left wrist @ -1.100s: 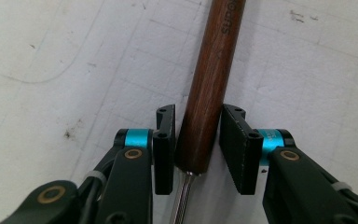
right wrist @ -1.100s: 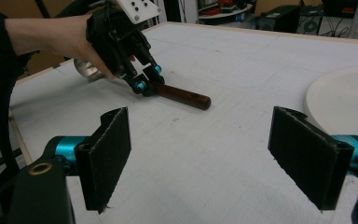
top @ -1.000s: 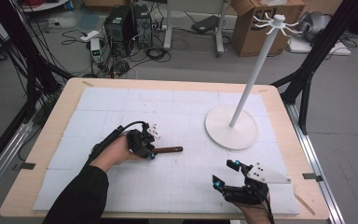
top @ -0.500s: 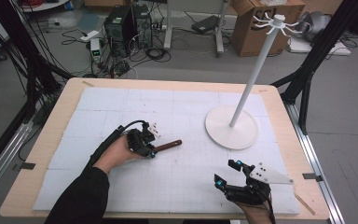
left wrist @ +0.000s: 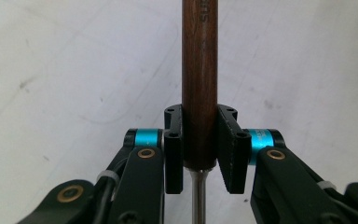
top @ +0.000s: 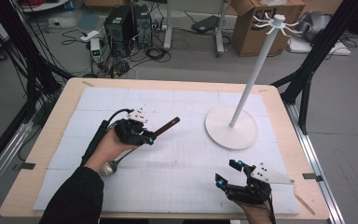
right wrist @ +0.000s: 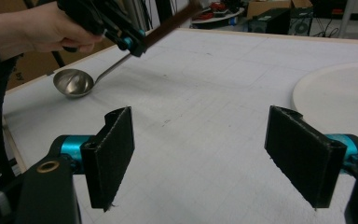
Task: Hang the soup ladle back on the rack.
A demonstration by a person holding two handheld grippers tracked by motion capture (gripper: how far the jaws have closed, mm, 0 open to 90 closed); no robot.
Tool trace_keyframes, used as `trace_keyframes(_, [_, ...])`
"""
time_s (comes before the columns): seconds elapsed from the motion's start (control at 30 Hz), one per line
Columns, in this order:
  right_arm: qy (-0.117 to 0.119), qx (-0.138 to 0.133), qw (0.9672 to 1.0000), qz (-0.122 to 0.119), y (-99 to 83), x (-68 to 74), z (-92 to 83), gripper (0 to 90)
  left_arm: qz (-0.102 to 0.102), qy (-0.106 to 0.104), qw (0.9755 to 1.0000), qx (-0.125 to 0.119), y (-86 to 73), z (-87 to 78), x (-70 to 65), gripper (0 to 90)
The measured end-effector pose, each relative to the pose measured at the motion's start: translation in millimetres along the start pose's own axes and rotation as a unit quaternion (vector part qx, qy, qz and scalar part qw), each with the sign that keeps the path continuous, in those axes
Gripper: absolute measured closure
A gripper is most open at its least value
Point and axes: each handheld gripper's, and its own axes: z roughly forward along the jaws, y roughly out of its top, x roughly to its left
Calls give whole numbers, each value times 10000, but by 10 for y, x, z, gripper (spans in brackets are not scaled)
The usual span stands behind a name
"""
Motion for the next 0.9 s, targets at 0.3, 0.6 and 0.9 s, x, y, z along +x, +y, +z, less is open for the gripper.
trace_keyframes(0.3, [-39,-16,10000,35,-11,-10,0,236,33,87,9975,-708,94,-184,-15,744])
trace_keyframes(0.6, [57,36,9999,108,-26,-21,40,217,140,-154,9948,-994,363,-171,-79,744])
trace_keyframes(0.9, [80,32,9999,98,-36,-22,47,218,279,-248,9913,-1265,722,-163,-116,744])
